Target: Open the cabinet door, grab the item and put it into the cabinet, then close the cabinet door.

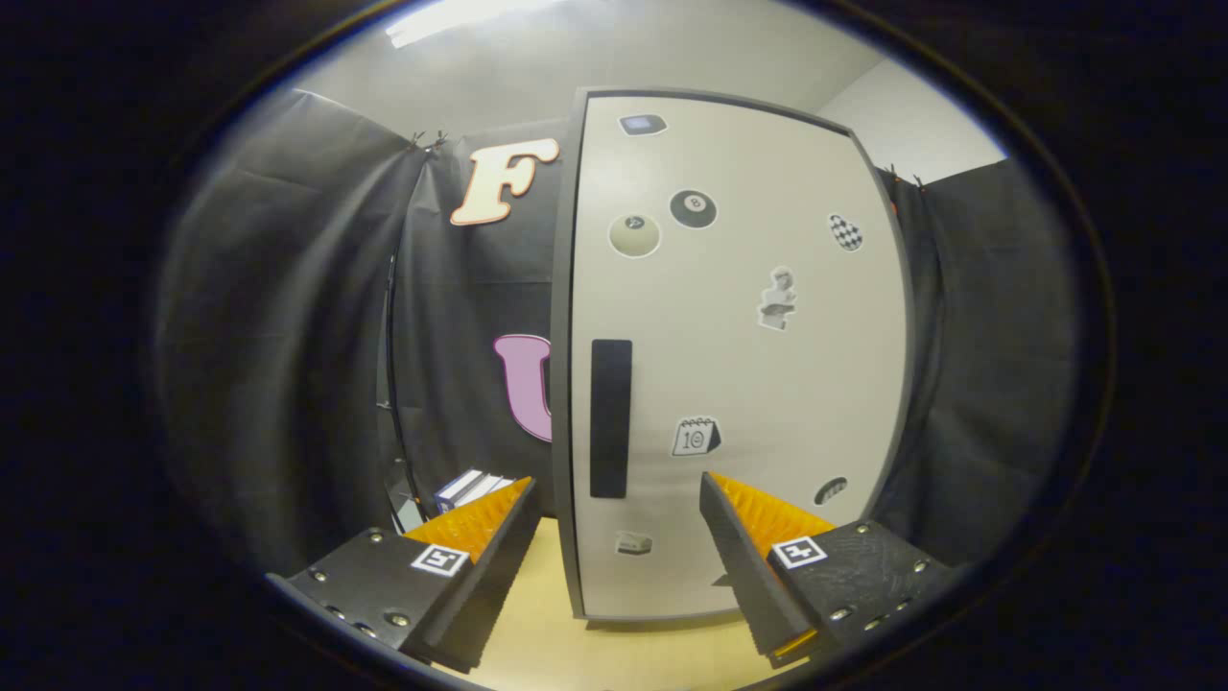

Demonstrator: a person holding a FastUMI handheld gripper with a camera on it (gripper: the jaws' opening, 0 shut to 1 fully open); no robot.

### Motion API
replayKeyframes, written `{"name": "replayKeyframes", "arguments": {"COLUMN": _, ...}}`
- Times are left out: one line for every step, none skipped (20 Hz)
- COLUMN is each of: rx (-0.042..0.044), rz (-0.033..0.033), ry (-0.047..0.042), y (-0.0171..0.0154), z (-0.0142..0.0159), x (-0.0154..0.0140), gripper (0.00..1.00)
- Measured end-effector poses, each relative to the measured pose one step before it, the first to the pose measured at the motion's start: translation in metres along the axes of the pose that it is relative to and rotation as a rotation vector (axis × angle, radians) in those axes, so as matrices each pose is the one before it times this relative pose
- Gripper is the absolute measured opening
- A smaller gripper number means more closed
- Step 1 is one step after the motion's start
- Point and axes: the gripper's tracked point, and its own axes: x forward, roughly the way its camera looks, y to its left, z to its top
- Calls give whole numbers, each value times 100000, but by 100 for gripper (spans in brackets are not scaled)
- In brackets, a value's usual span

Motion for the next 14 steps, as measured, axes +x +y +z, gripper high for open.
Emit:
{"name": "replayKeyframes", "arguments": {"rx": 527, "rz": -276, "ry": -100, "y": 104, "z": 13, "x": 987, "gripper": 99}}
{"name": "replayKeyframes", "arguments": {"rx": 655, "rz": 140, "ry": 288, "y": 155, "z": -219, "x": 1075, "gripper": 99}}
{"name": "replayKeyframes", "arguments": {"rx": 732, "rz": 193, "ry": 740, "y": 192, "z": -204, "x": 809, "gripper": 99}}
{"name": "replayKeyframes", "arguments": {"rx": 506, "rz": -38, "ry": 471, "y": 65, "z": -109, "x": 830, "gripper": 99}}
{"name": "replayKeyframes", "arguments": {"rx": 375, "rz": -3, "ry": 294, "y": 76, "z": -125, "x": 694, "gripper": 99}}
{"name": "replayKeyframes", "arguments": {"rx": -100, "rz": -62, "ry": 29, "y": 87, "z": -15, "x": 615, "gripper": 99}}
{"name": "replayKeyframes", "arguments": {"rx": -465, "rz": -382, "ry": -174, "y": -59, "z": -8, "x": 605, "gripper": 99}}
{"name": "replayKeyframes", "arguments": {"rx": -157, "rz": 61, "ry": 78, "y": 87, "z": -61, "x": 435, "gripper": 99}}
{"name": "replayKeyframes", "arguments": {"rx": 205, "rz": -542, "ry": -652, "y": -38, "z": 169, "x": 252, "gripper": 92}}
{"name": "replayKeyframes", "arguments": {"rx": 337, "rz": 314, "ry": -16, "y": 66, "z": -54, "x": 487, "gripper": 85}}
{"name": "replayKeyframes", "arguments": {"rx": 533, "rz": -430, "ry": 37, "y": -36, "z": -1, "x": 251, "gripper": 78}}
{"name": "replayKeyframes", "arguments": {"rx": 322, "rz": -16, "ry": 265, "y": 30, "z": 41, "x": 323, "gripper": 76}}
{"name": "replayKeyframes", "arguments": {"rx": 33, "rz": 178, "ry": 230, "y": 114, "z": -72, "x": 107, "gripper": 74}}
{"name": "replayKeyframes", "arguments": {"rx": -313, "rz": -1016, "ry": -642, "y": -269, "z": 274, "x": 195, "gripper": 72}}
